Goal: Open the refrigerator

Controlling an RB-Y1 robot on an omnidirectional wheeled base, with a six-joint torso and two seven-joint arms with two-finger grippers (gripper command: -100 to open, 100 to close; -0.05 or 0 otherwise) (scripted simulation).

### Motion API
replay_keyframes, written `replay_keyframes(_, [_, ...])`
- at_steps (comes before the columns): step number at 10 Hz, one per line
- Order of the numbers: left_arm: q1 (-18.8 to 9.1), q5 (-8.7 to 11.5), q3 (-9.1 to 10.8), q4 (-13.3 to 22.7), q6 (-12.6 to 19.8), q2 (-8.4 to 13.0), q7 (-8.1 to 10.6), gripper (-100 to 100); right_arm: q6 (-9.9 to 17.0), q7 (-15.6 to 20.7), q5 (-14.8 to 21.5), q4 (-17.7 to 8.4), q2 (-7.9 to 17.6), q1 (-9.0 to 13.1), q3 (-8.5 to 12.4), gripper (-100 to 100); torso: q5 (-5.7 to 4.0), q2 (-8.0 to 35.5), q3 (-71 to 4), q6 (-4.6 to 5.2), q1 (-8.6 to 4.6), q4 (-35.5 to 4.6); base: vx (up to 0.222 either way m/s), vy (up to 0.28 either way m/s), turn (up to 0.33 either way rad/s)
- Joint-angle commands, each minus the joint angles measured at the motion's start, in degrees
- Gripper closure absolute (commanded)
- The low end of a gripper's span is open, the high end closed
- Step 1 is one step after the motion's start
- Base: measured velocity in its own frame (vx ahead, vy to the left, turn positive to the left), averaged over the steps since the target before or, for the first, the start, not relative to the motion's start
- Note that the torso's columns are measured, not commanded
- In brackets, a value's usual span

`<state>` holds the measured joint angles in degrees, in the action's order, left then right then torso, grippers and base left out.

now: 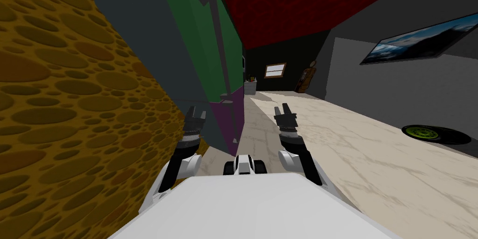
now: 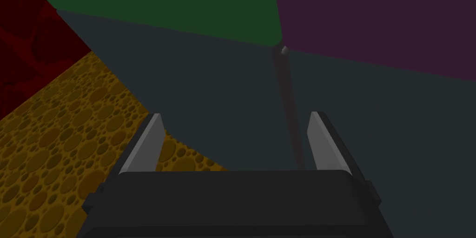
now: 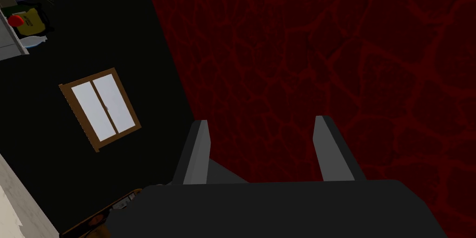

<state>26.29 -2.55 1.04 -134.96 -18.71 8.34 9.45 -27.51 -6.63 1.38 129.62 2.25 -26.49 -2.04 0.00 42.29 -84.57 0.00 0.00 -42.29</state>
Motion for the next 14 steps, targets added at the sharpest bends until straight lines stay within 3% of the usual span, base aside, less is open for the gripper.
replay_keyframes(1, [-0.6, 0.2, 0.0, -1.2, 4.5, 0.4, 0.98, -100, 0.0, 0.0, 0.0, 0.0, 0.0, 0.0, 0.0, 0, -0.01, 0.0, 0.0, 0.0, -0.03, 0.0, 0.007, -0.038, -0.054])
replay_keyframes(2, [-0.6, 0.2, 0.0, -1.2, 4.8, 0.4, 0.98, -100, 0.0, 0.0, 0.0, 0.0, 0.0, 0.0, 0.0, 0, -0.01, 0.0, 0.0, 0.0, -0.04, 0.0, 0.004, -0.027, -0.014])
replay_keyframes(10, [-2.0, 0.7, 0.0, -3.7, 17.1, 2.6, 3.63, -100, 0.0, 0.0, 0.0, 0.0, 0.0, 0.0, 0.0, 0, 0.02, -0.3, -0.2, 0.13, -0.05, 0.2, 0.006, -0.028, -0.041])
replay_keyframes(14, [-2.6, 0.9, 0.0, -4.2, 21.8, 3.3, 4.64, -100, 0.0, 0.0, 0.0, 0.0, 0.0, 0.0, 0.0, 0, 0.12, -0.8, -0.5, 0.26, 0.04, 0.5, 0.001, -0.025, -0.03])
